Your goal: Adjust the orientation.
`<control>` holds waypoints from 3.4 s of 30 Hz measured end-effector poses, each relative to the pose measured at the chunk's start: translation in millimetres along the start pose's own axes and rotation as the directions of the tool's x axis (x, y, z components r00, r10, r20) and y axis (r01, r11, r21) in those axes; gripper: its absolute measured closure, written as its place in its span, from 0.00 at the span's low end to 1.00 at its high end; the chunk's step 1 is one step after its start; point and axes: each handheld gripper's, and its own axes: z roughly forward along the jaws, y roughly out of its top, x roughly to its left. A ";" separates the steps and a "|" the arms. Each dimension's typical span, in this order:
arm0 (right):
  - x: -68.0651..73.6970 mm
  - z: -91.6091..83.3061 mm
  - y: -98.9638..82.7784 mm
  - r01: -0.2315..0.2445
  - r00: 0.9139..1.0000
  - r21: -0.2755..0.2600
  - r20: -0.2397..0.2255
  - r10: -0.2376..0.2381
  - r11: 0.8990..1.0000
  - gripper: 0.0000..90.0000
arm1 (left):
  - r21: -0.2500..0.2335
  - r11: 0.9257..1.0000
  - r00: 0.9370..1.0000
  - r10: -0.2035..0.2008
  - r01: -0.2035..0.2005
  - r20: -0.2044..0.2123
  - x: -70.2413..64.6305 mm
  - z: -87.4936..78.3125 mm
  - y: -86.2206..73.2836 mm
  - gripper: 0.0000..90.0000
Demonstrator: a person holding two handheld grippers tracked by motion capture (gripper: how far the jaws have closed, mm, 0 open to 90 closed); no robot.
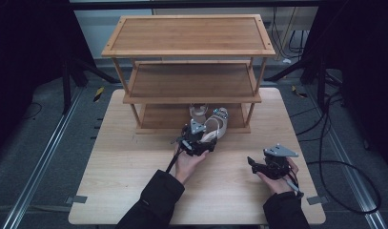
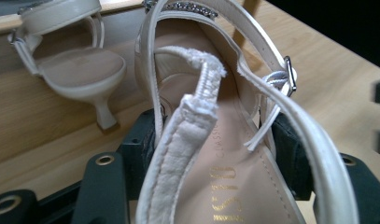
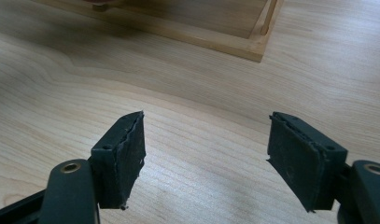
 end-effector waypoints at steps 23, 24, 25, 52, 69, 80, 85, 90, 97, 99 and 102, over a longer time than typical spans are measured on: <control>-1.0 1.1 -0.7 0.012 1.000 0.008 0.005 -0.012 1.000 0.31 | 0.020 1.000 0.996 -0.016 0.018 -0.090 6.1 47.2 -12.1 0.42; -0.9 1.1 -0.7 0.011 1.000 0.008 0.005 -0.011 1.000 0.31 | 0.030 0.999 0.996 -0.010 0.012 -0.085 6.9 46.8 -13.3 0.42; -0.7 1.1 -0.8 0.012 1.000 0.008 0.007 -0.012 1.000 0.31 | 0.025 1.000 0.996 -0.008 0.010 -0.086 7.2 46.1 -14.3 0.40; -0.4 1.4 -1.4 0.021 1.000 0.019 0.016 -0.021 1.000 0.31 | 0.058 0.998 0.999 0.032 -0.033 0.011 16.7 11.4 -61.2 0.72; -1.4 1.7 -1.6 0.024 1.000 0.019 0.014 -0.024 1.000 0.32 | -0.006 0.998 0.997 0.055 -0.055 0.053 5.8 27.5 -24.8 0.86; -2.2 2.1 -1.8 0.025 1.000 0.020 0.014 -0.025 0.999 0.33 | -0.029 0.999 0.999 0.034 -0.034 -0.027 12.6 56.6 -12.1 0.86; -1.4 2.6 -1.8 0.030 0.999 0.019 0.014 -0.031 0.999 0.34 | -0.034 0.999 0.998 0.024 -0.026 -0.058 22.1 63.3 -12.5 0.87; -1.3 3.0 -1.9 0.031 0.999 0.021 0.016 -0.032 0.999 0.34 | -0.034 0.999 0.997 0.036 -0.038 -0.070 19.9 67.2 -11.9 0.87; -0.7 2.4 -1.9 0.034 0.999 0.017 0.015 -0.035 0.999 0.35 | 0.001 0.999 0.994 0.044 -0.044 -0.103 19.9 78.9 -3.4 0.87; -1.1 2.3 -1.9 0.036 0.999 0.017 0.015 -0.036 0.999 0.35 | 0.006 0.999 0.993 0.052 -0.051 -0.102 21.1 82.5 -3.7 0.87; -1.2 2.6 -2.1 0.037 0.999 0.018 0.015 -0.037 0.999 0.35 | 0.006 0.998 0.993 0.058 -0.057 -0.106 21.0 85.0 -2.2 0.86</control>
